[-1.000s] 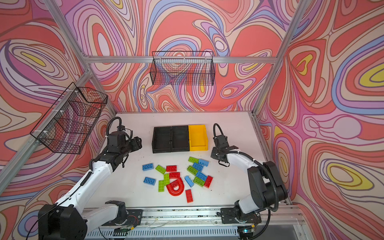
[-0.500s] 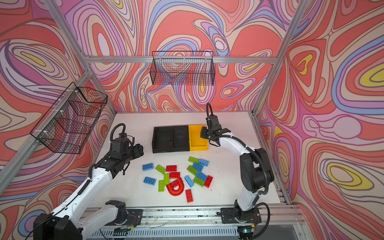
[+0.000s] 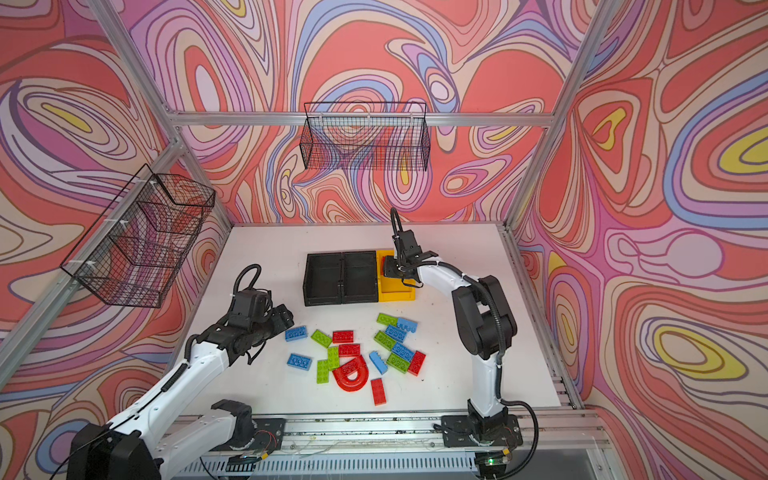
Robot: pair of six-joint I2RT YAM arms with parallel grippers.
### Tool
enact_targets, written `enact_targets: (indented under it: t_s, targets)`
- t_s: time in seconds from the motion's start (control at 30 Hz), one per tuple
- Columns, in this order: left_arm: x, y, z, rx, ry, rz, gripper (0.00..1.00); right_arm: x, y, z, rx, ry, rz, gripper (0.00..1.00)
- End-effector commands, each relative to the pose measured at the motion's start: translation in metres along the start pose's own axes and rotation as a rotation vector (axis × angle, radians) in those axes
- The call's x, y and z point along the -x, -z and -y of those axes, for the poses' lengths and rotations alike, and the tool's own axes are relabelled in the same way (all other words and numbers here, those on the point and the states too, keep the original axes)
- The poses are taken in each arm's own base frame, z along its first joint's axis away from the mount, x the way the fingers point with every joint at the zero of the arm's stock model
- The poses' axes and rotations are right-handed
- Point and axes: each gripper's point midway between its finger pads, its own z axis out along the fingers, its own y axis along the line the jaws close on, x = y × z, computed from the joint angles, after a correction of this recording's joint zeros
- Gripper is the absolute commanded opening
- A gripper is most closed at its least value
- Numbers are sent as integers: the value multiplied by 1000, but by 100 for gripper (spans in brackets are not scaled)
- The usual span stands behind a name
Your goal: Sort the legos into containers by color
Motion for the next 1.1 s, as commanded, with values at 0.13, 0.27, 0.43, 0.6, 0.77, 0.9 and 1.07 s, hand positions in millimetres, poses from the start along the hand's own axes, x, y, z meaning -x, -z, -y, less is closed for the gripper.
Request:
enact_targets:
  t_s: [0.13, 0.27, 0.43, 0.6, 0.77, 0.9, 1.07]
  targets:
    - [-4, 0, 5, -4, -48, -40, 82, 7, -1, -13, 40, 58, -4, 49]
    - [3, 5, 10, -9, -94, -30, 81, 6, 4, -16, -43, 137, 6, 47]
    - [28, 28, 61, -106, -262, 27, 78, 12, 14, -19, -26, 124, 35, 47]
    - [42, 30, 129, -176, -404, 61, 78, 14, 23, -21, -7, 95, 54, 47]
    - [37, -2, 199, -265, -455, 43, 78, 12, 34, -19, 1, 69, 70, 47]
    - [35, -33, 237, -310, -434, 18, 78, 14, 51, -23, 56, 32, 104, 49]
    - [34, -53, 275, -387, -415, 2, 77, 12, 58, -23, 78, 21, 107, 49]
